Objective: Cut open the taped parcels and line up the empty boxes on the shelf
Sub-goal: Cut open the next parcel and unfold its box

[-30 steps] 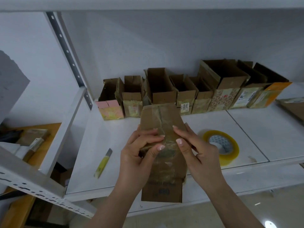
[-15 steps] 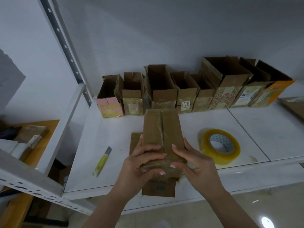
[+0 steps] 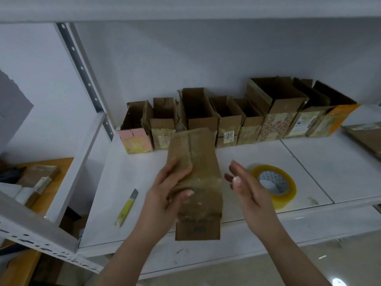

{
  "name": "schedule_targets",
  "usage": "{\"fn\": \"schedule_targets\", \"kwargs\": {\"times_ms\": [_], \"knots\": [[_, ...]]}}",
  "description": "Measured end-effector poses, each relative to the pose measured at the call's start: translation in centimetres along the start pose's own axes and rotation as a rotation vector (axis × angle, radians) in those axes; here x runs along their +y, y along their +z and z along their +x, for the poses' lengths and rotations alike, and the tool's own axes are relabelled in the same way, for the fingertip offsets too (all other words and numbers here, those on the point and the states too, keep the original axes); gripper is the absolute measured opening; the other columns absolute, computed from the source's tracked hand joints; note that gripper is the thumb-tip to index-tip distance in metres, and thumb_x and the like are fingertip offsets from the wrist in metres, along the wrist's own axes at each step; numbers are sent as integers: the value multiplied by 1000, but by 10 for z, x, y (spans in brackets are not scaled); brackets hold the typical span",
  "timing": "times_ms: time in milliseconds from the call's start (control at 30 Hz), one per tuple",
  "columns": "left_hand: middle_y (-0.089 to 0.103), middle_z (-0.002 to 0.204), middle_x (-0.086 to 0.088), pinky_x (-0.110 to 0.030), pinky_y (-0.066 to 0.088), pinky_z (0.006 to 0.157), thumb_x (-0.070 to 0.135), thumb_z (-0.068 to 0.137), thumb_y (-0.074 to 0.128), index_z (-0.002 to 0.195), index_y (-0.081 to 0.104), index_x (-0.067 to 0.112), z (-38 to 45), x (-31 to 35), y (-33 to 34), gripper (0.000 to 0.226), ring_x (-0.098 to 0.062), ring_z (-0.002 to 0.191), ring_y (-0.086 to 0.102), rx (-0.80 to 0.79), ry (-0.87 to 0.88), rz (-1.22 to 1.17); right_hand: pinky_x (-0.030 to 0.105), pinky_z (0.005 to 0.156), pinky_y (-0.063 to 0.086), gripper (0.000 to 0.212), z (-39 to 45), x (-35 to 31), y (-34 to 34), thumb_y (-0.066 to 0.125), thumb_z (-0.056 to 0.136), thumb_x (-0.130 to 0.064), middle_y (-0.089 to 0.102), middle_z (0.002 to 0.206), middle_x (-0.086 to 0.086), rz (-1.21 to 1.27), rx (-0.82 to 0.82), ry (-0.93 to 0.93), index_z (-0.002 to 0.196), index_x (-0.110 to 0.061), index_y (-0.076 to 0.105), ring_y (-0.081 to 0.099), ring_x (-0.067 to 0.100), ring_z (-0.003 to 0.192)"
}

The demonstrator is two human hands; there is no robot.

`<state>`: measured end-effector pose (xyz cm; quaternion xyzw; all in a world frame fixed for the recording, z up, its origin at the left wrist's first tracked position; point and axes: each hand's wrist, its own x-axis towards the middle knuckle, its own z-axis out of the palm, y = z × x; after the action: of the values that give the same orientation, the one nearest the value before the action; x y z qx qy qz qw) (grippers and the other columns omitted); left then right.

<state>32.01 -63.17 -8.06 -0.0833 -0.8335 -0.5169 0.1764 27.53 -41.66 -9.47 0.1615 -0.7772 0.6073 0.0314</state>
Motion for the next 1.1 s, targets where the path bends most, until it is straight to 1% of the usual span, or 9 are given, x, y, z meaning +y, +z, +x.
{"fn": "schedule_targets", "kwargs": {"times_ms": [200,300,400,567,667,733,833,933,1100], "knots": [[65,123,6,-26,56,87,43,90,61,126,59,39,14,28,-34,36,-13,113,62,236,-34,-202,37,93,53,44,8,10,-18,44,100,-34,68,112,0,91,218,269,129,-5,60,67,11,101],[67,121,-3,-41,56,84,45,84,63,126,63,32,15,32,-29,44,-25,112,64,283,-70,-462,21,67,51,23,3,10,-19,49,102,-17,66,84,4,147,92,465,99,-1,66,63,9,73],[67,121,-6,-33,57,79,44,84,65,130,60,22,14,39,-16,51,-26,111,64,312,-82,-562,17,53,43,44,0,-4,-10,40,98,10,56,60,1,226,-33,544,65,-10,59,51,7,55],[68,115,-1,-29,56,75,55,79,71,126,63,22,8,39,-2,57,-19,104,66,287,-99,-669,11,35,38,71,-7,-19,0,30,101,9,47,33,-4,461,31,549,39,-18,49,47,-2,31],[68,106,-1,-31,57,71,57,77,72,119,64,23,6,34,-3,54,-17,95,66,285,-119,-718,13,39,44,31,-6,-19,-3,76,84,-16,59,44,-3,592,-7,514,57,-12,60,57,1,40],[67,106,1,-33,57,72,57,77,73,117,64,25,4,31,-5,51,-17,96,65,273,-125,-727,21,47,52,56,-1,-25,-7,94,43,-52,70,64,2,596,28,493,78,-16,69,66,9,54],[66,112,0,-34,56,77,56,78,73,120,61,24,2,28,-8,54,-19,103,64,236,-152,-723,23,44,50,4,7,-30,-15,64,90,-5,66,64,6,597,114,527,90,-3,61,64,12,50],[66,114,-4,-38,56,79,44,83,67,123,58,19,0,25,-4,48,-23,105,64,182,-194,-730,18,40,46,21,11,-26,-20,46,95,10,60,49,-3,596,200,553,87,-7,57,58,8,41],[66,116,-6,-39,56,79,23,91,53,122,57,16,-4,18,2,32,-23,106,64,197,-234,-775,30,59,48,25,13,-32,-18,54,94,2,67,83,8,494,193,577,115,-11,59,61,22,64]]}}
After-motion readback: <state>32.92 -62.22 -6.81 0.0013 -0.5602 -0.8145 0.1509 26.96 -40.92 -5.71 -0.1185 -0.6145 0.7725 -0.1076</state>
